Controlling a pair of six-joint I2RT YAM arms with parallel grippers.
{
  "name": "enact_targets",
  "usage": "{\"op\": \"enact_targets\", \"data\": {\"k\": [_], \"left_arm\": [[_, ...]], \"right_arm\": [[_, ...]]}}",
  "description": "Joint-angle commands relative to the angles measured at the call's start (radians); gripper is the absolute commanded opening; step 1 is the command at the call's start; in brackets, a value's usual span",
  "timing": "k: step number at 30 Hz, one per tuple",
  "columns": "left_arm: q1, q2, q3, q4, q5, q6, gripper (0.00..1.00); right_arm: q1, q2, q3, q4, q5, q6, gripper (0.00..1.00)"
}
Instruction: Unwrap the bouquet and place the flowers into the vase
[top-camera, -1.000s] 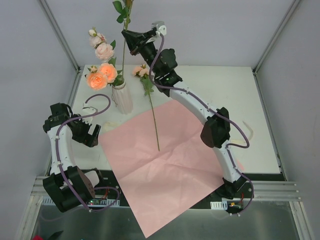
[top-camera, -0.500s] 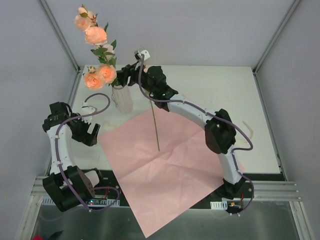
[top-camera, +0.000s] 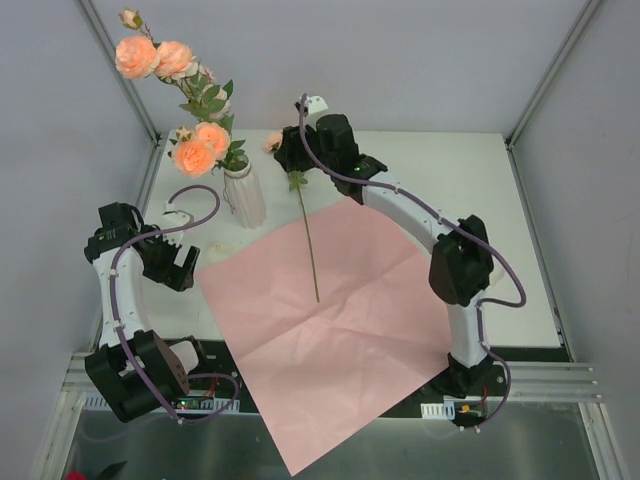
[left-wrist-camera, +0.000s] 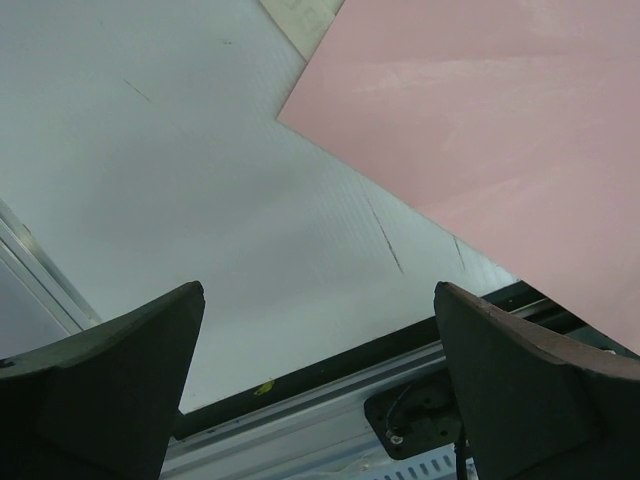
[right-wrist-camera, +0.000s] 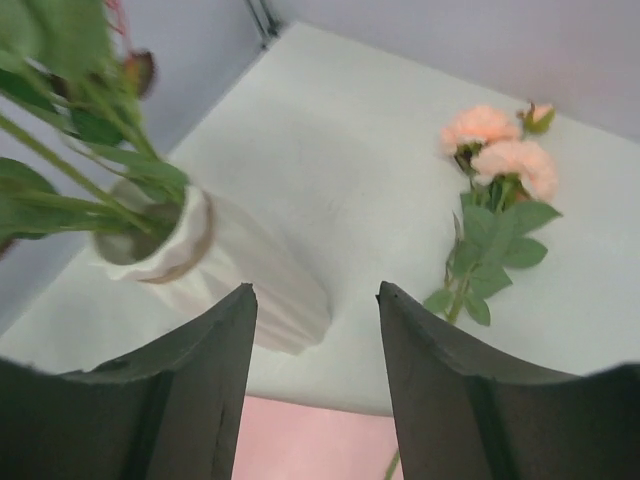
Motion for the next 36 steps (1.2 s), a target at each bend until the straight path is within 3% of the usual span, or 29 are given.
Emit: {"op": "enact_targets", "data": {"k": [1, 7, 11, 36], "left_arm": [[0.014, -0.003, 0.027, -0.033, 0.008, 0.030, 0.99], [0.014, -0.057, 0.000, -0.063, -0.030, 0.119, 0.99], [0.013, -0.069, -0.008, -0.068, -0.062, 0.138, 0.99], [0.013, -0.040, 0.000, -0.071, -0.036, 0.119, 0.99]], "right_arm": [[-0.006, 0.211, 0.254, -0.487, 0.061, -0.069, 0.54], [-0.010, 0.373, 0.446, -0.699, 0.128, -0.081, 0.55], [-0.021, 0.423, 0.478, -0.773, 0.136, -0.064, 0.54], [-0.027, 0.509, 0.450, -0.767, 0.021, 0.008, 0.43]]}}
